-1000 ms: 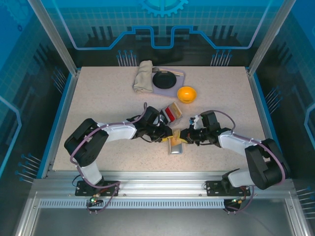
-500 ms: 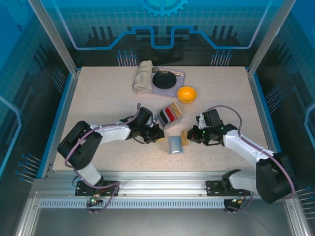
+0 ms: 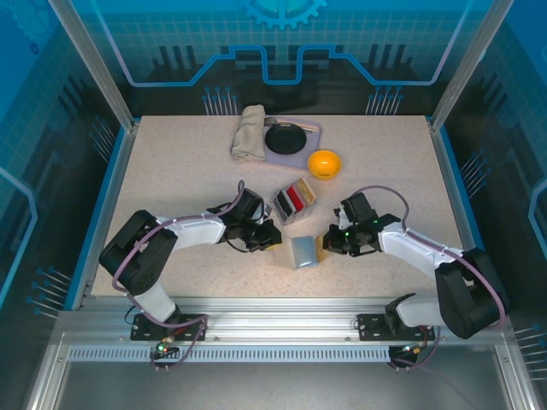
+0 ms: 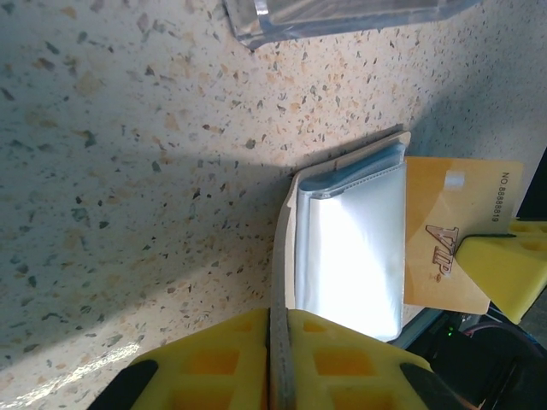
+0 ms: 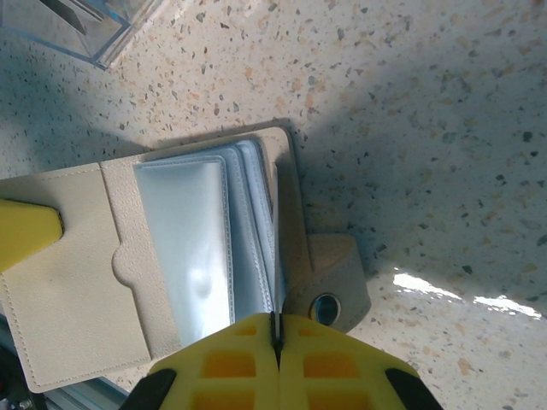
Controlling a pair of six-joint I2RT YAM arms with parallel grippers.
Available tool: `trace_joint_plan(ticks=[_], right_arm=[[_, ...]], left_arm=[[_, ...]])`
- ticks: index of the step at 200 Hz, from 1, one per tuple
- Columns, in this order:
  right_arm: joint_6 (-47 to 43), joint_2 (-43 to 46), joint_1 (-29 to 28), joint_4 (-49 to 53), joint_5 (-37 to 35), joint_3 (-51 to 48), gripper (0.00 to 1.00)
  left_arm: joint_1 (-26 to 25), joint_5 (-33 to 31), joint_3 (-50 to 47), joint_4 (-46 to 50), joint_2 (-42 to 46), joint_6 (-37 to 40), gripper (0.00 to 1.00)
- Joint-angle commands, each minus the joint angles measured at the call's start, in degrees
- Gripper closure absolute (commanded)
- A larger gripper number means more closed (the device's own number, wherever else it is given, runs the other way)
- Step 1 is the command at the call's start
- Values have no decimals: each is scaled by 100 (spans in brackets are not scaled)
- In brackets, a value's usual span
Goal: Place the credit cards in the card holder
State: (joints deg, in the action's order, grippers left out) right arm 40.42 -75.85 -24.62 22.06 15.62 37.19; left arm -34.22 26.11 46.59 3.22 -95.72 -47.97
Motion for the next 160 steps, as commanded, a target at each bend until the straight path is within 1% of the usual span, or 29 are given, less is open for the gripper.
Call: trace_joint_plan(ticks=[1, 29, 63, 71, 96, 110, 118, 125, 142, 160], right_arm=[[-27, -52, -151, -116, 149, 217, 98], [-28, -34, -275, 25, -5, 370, 97], [117, -132, -507, -288, 351, 503, 97], [170, -179, -587, -386, 421, 547, 97], [373, -323, -799, -642, 538, 653, 97], [472, -423, -890, -738, 500, 658, 97], [526, -492, -908, -772, 448, 642, 97], [582, -554, -908, -845, 440, 594, 97], [725, -699, -910, -1137, 548, 476, 97], [861, -841, -911, -1386, 667, 382, 97]], left_arm=[[38, -88, -57, 209, -8, 121, 87], [33, -89, -78, 183, -25, 94, 87], [32, -76, -149, 4, -30, -39, 87], [37, -79, -177, -63, -17, -83, 85], [37, -210, -213, -39, 123, -133, 74], [35, -296, -267, -58, 259, -160, 65], [41, -336, -290, -89, 338, -214, 62], [44, -367, -299, -106, 411, -272, 56], [41, -441, -356, -130, 596, -357, 46], [41, -576, -477, -134, 829, -411, 39]])
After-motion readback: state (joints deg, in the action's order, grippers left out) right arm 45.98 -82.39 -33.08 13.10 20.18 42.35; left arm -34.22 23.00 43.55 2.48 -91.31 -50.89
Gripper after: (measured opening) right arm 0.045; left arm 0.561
